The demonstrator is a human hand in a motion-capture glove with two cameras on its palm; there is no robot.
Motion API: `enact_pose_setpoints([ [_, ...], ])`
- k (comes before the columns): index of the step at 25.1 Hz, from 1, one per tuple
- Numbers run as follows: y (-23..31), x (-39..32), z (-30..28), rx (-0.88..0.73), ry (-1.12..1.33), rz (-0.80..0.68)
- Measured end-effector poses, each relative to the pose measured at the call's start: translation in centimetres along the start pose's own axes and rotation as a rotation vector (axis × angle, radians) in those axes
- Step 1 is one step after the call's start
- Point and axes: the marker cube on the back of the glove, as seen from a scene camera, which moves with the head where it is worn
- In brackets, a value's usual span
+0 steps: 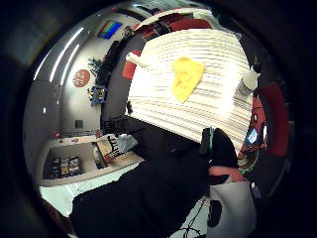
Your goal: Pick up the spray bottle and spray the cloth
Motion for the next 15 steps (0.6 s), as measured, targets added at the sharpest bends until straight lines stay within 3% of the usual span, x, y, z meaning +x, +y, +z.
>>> enact_pose_setpoints([
  [15, -1.7, -0.5, -0.9, 0.028, -0.017, -0.007],
])
